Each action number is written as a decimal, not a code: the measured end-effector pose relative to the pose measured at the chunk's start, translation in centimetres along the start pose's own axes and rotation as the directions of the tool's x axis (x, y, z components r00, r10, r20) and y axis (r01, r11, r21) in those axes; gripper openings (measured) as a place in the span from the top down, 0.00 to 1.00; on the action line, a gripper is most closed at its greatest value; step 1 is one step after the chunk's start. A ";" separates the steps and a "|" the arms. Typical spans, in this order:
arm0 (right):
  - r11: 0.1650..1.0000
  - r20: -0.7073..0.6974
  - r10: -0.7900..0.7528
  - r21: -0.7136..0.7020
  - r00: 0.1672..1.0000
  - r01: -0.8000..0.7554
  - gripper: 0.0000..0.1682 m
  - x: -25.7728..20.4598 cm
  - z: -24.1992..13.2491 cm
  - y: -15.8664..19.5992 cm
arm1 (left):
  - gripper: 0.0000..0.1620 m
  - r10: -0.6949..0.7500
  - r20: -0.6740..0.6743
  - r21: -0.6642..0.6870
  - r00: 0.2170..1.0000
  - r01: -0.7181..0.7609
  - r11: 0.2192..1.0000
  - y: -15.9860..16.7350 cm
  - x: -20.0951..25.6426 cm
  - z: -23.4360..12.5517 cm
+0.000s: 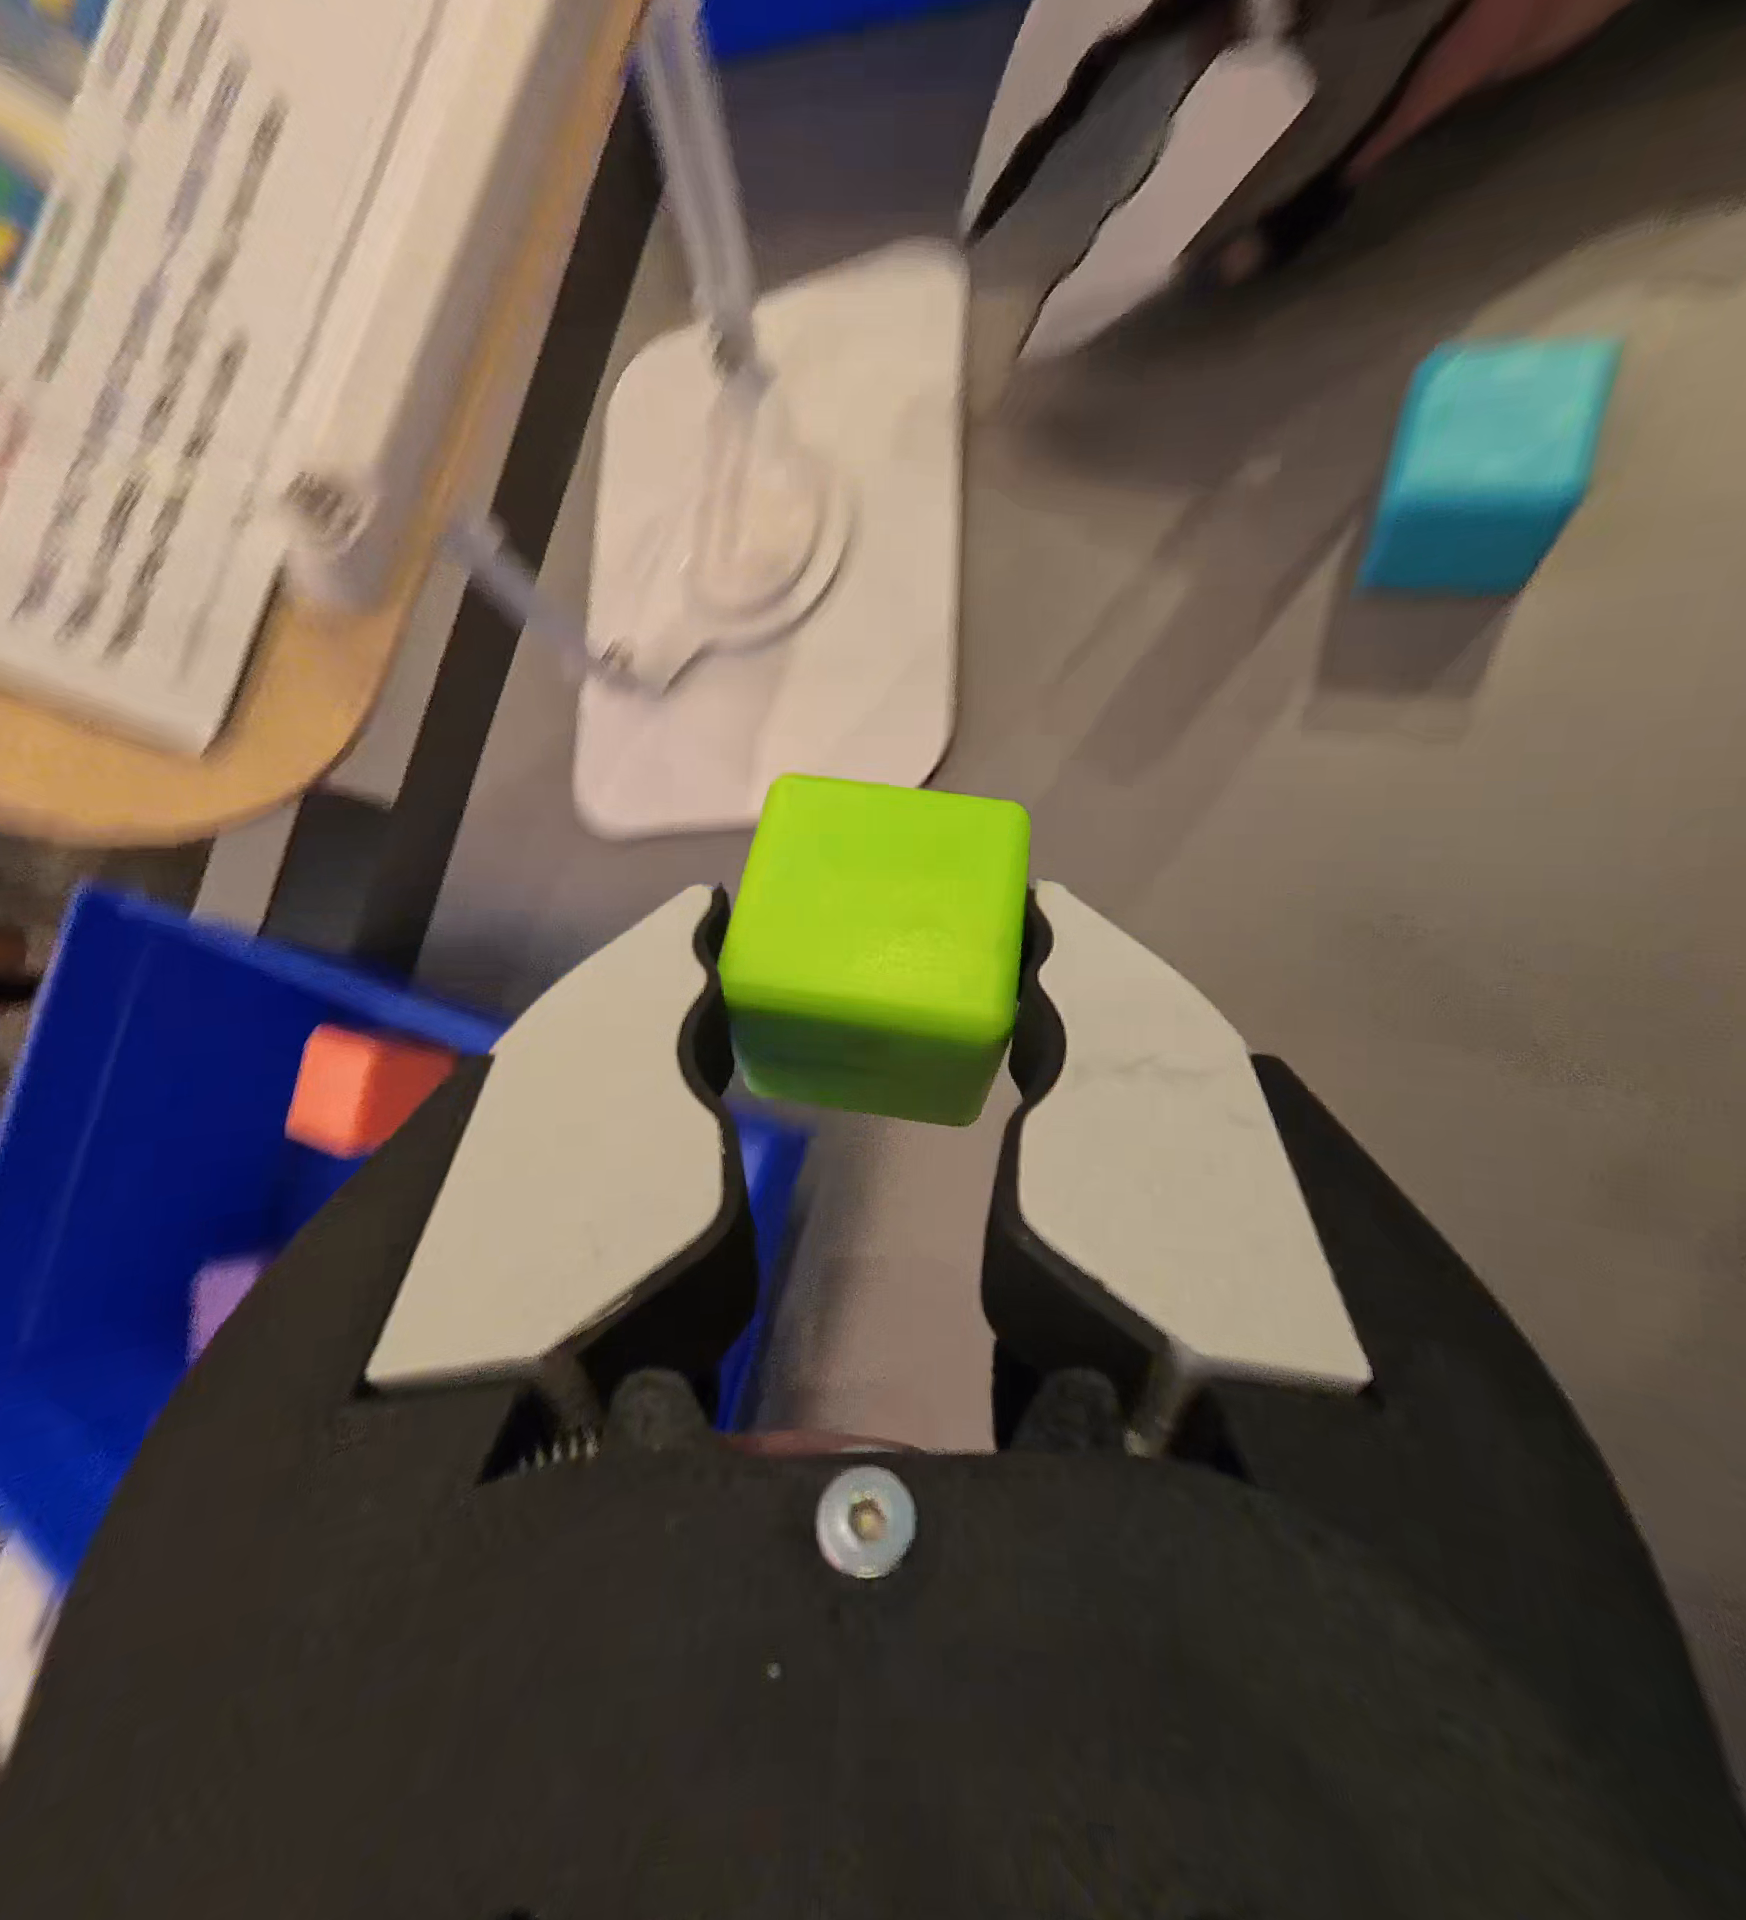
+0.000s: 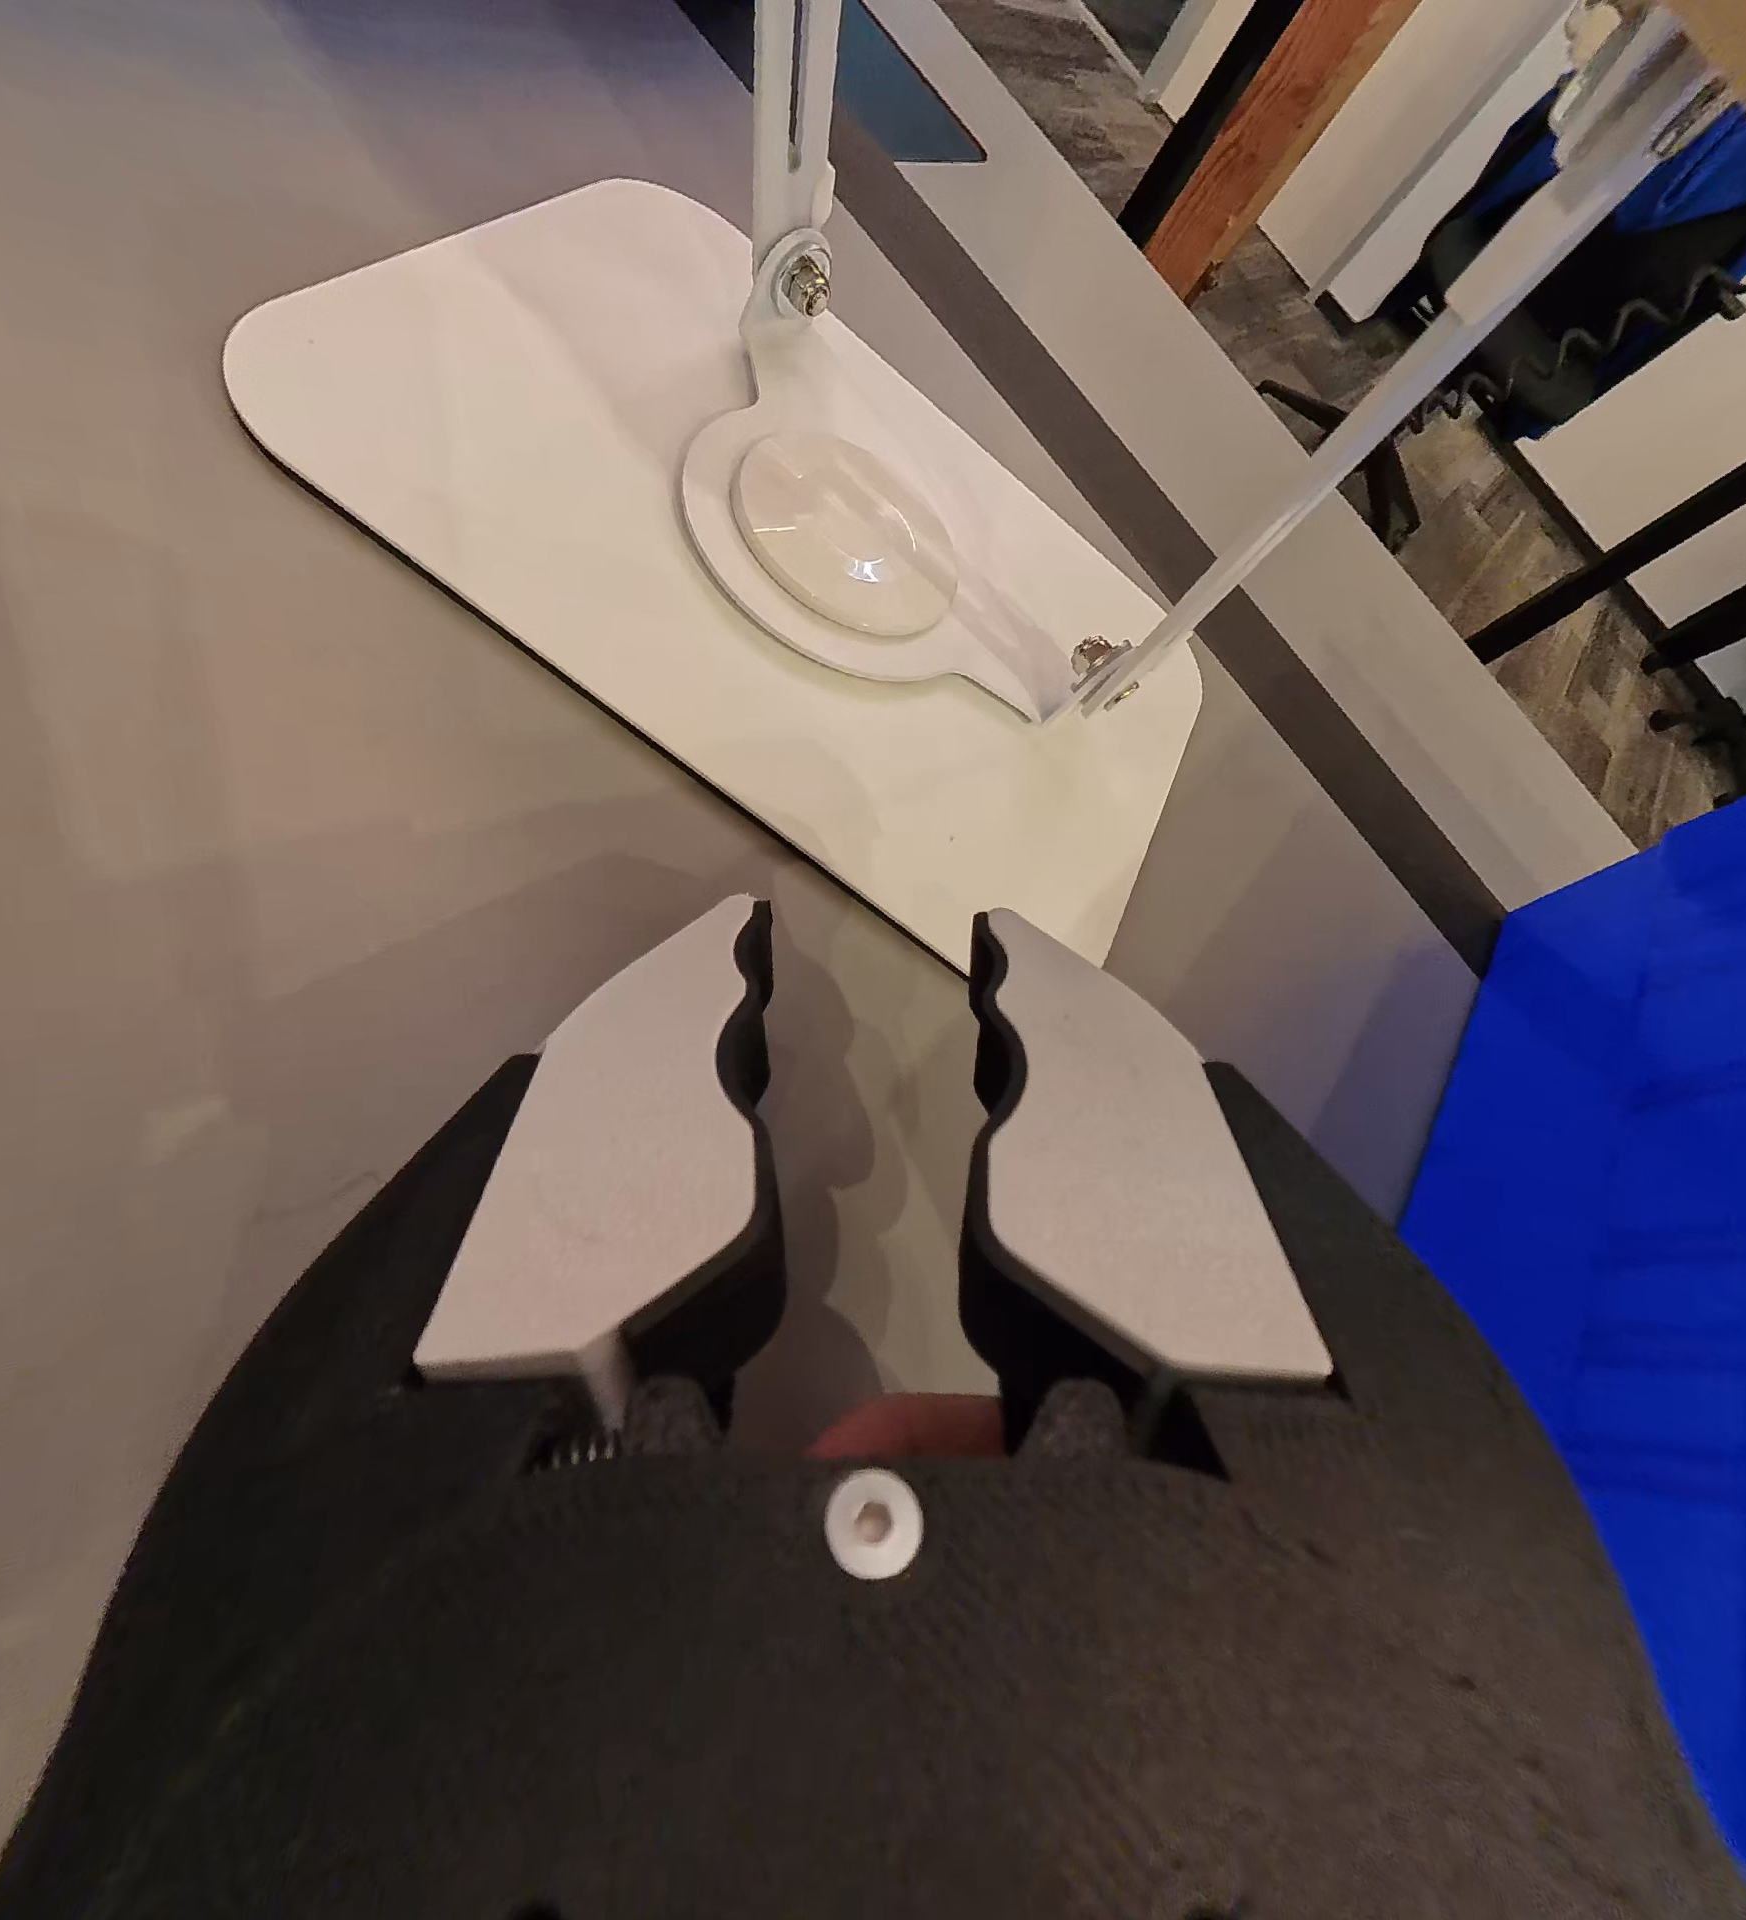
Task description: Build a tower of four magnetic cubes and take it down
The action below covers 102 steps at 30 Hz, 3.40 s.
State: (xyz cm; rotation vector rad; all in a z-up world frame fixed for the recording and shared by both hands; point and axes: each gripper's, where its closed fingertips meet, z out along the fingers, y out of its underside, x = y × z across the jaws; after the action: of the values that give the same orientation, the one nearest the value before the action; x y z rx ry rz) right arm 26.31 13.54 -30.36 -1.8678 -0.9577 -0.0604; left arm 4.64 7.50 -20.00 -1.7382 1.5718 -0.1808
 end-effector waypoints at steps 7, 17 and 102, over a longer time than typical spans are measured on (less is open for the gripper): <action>1.000 0.003 0.006 0.001 1.000 -0.006 0.78 0.0 0.0 0.0 | 0.68 -0.043 -0.134 0.336 0.990 0.086 0.938 -9.3 7.8 4.1; 1.000 0.005 0.004 0.000 1.000 -0.004 0.78 0.0 0.0 0.0 | 0.68 -0.095 -0.246 0.476 0.965 0.205 0.855 -12.1 13.1 8.2; 0.999 0.016 -0.033 -0.017 0.999 0.033 0.78 -0.5 0.2 0.2 | 0.69 -0.102 0.178 -0.517 0.979 0.182 0.836 19.3 -24.5 2.0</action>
State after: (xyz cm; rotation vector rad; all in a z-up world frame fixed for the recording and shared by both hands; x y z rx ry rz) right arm 26.01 13.34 -30.81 -1.8706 -1.0014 -0.0739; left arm -15.03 31.50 -23.97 -2.2404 1.4691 0.3407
